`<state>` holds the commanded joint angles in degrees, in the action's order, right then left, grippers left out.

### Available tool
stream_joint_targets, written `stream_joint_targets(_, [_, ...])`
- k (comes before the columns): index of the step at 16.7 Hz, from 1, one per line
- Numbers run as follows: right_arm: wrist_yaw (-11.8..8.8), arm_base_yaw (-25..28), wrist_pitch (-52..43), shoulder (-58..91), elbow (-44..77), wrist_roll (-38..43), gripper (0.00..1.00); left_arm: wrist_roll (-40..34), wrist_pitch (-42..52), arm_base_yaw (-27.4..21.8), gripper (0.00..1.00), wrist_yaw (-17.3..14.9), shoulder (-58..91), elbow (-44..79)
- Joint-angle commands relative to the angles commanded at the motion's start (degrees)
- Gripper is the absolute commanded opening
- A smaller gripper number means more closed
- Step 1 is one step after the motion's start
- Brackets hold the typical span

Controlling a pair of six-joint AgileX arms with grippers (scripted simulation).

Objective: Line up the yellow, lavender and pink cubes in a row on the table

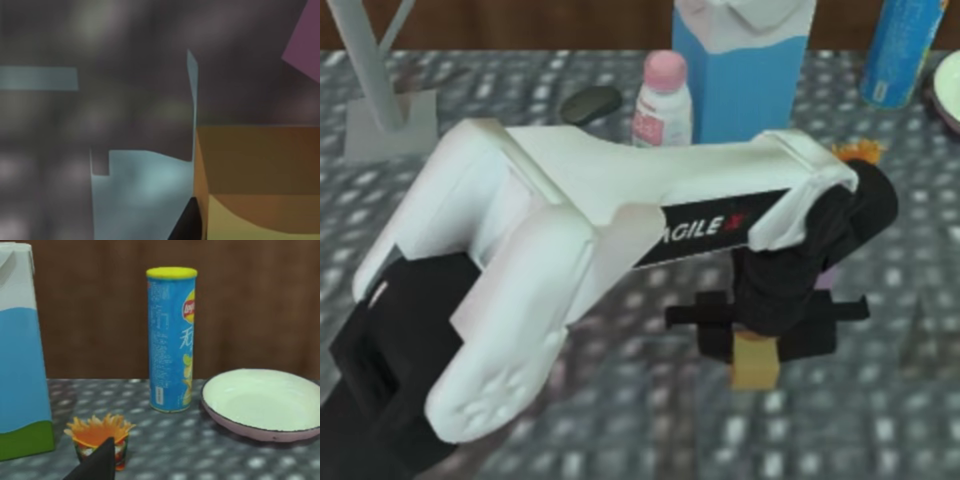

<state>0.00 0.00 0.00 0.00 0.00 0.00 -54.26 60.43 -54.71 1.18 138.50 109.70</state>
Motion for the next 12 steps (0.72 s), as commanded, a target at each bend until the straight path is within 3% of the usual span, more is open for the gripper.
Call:
stream_joint_targets(4, [0.0, 0.0, 0.0, 0.0, 0.0, 0.0, 1.0, 0.0, 0.0, 0.0, 0.98, 0.0, 0.0, 0.0])
stream_joint_targets(12, [0.0, 0.0, 0.0, 0.0, 0.0, 0.0, 1.0, 0.0, 0.0, 0.0, 1.0, 0.0, 0.0, 0.0])
